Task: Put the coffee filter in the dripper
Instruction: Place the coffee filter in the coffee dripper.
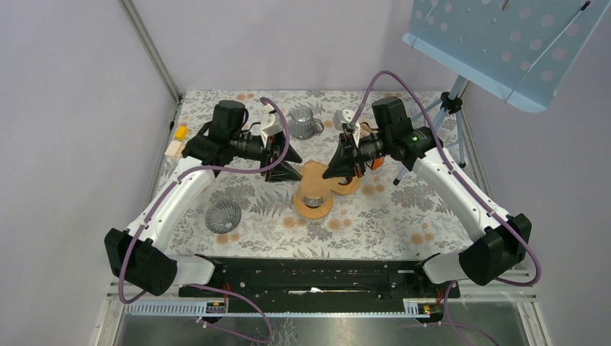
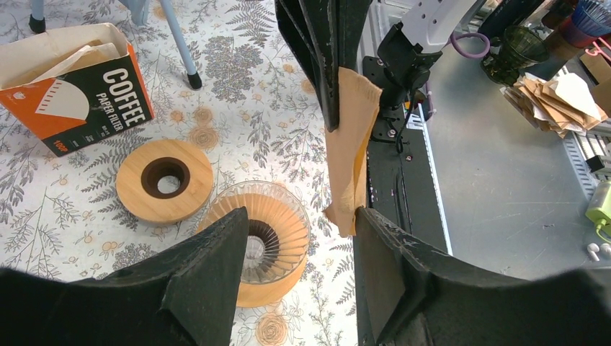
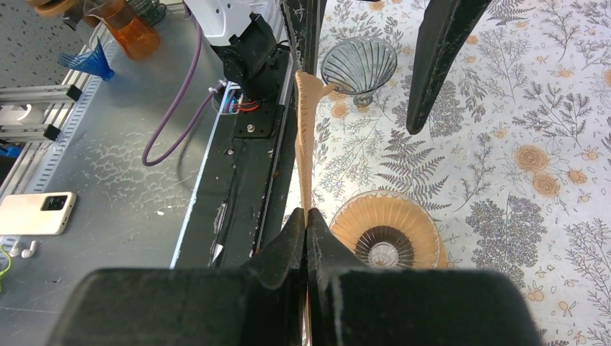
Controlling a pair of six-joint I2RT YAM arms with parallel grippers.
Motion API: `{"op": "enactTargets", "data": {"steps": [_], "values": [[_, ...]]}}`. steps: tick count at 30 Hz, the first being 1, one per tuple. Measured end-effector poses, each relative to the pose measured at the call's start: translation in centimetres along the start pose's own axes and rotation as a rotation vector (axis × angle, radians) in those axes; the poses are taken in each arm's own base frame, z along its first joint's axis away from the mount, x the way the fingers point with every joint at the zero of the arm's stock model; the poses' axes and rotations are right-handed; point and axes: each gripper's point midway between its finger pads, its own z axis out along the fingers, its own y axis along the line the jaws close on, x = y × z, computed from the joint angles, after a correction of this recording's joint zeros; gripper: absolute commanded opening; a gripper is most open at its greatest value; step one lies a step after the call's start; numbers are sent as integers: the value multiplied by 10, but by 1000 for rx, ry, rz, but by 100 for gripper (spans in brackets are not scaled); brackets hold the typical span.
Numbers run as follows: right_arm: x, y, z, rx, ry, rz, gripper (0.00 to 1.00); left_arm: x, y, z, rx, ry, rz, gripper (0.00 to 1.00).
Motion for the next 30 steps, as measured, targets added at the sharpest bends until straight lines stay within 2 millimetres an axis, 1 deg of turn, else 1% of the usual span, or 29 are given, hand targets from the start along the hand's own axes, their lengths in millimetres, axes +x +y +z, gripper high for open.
{"op": "enactTargets", "data": {"steps": [5,10,13,17,30], "values": [[0,0,0,1,-1,-1,0,0,2,-1,-1,-3,-5,61],[0,0,0,1,-1,-1,0,0,8,-8,-20,-14,-17,61],[0,0,0,1,-1,-1,0,3,11,-10,-25,-17,-26,61],[0,0,0,1,-1,-1,0,9,10,-9,-21,-13,-45,61],[0,-1,0,1,0,1,0,5,4,-9,20,-31,-56,61]]}}
